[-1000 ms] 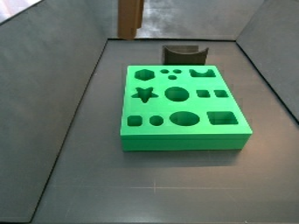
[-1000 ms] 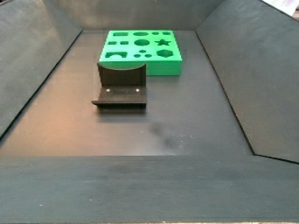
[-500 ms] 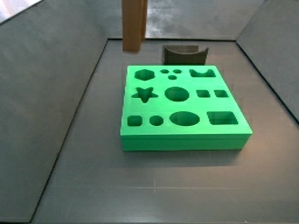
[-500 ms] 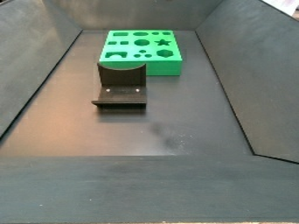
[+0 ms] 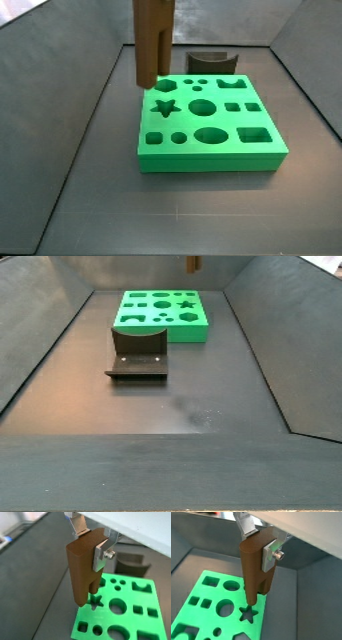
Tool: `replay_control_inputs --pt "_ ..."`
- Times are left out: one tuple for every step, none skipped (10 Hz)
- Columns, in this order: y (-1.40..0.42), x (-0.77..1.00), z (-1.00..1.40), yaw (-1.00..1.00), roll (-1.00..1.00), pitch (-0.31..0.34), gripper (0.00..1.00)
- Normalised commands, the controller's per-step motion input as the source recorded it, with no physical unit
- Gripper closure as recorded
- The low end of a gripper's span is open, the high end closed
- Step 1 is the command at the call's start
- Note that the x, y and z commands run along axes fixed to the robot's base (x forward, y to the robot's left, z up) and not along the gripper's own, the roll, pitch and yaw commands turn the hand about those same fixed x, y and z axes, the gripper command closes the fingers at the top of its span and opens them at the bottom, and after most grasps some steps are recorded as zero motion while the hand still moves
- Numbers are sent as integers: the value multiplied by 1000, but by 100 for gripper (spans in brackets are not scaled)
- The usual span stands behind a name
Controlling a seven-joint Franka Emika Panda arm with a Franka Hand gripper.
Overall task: Pick up the square-circle object. Move up. Place the square-circle object on the fixture. Regrasp the square-circle object. Move to above the board. Insert the square-circle object.
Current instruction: Insert the square-circle object.
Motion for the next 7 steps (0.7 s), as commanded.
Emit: replay_control_inputs --pt "-43 0 -440 -1000 -47 -187 100" --pt "-291 -54 -363 -826 -74 -290 100" --pt "-460 -37 -334 -683 -70 -300 100" --pt "-580 0 -340 -557 -37 -271 100" --pt "-614 0 -354 -537 -14 -264 100" --pt "-454 0 -143 -797 0 -91 100" --pt "-283 9 -109 -949 0 -19 100"
